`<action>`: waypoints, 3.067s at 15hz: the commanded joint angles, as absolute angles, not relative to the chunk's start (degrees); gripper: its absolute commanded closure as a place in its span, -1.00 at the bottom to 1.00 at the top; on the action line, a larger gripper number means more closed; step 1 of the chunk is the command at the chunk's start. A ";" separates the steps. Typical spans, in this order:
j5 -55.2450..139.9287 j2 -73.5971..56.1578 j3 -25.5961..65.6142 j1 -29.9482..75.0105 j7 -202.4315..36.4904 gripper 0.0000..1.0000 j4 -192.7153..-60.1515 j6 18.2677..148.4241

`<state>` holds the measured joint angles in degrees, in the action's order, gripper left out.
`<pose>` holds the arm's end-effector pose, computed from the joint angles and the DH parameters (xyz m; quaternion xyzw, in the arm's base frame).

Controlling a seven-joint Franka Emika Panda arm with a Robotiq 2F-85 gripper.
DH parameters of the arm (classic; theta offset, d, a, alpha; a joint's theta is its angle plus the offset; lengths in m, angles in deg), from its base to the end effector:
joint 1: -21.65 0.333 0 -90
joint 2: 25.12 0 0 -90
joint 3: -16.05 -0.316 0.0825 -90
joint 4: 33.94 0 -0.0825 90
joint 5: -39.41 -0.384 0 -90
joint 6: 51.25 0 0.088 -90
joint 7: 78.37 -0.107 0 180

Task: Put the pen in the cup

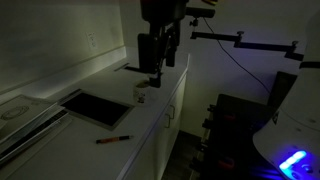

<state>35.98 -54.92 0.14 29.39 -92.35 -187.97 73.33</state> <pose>0.3386 0.1448 0.3871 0.9978 0.0493 0.0095 0.0429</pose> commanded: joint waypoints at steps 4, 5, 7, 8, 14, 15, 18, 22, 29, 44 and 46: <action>36.24 -30.56 5.54 31.53 -74.30 -1.00 -183.57 99.58; 36.30 -26.06 5.91 31.65 -71.22 -1.00 -181.70 101.42; 37.71 -16.70 5.63 31.12 -65.22 -1.00 -176.95 103.67; 38.12 -12.40 5.17 30.57 -62.86 -1.00 -174.20 104.13; 46.03 7.12 6.05 30.36 -62.07 -1.00 -156.19 99.85; 46.36 9.21 5.89 30.09 -61.76 -0.99 -153.93 99.12; 47.51 13.62 6.50 30.67 -62.44 -0.55 -148.54 96.73; 47.65 14.52 6.85 30.88 -63.67 0.11 -146.32 94.20; 46.75 11.42 7.34 31.08 -66.61 0.98 -148.48 93.30; 51.84 -10.43 19.97 35.31 -113.18 0.91 -164.86 95.05; 54.07 -10.77 21.30 35.58 -120.42 0.91 -164.86 95.14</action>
<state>50.88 -9.49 19.05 33.95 -110.48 -163.78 94.58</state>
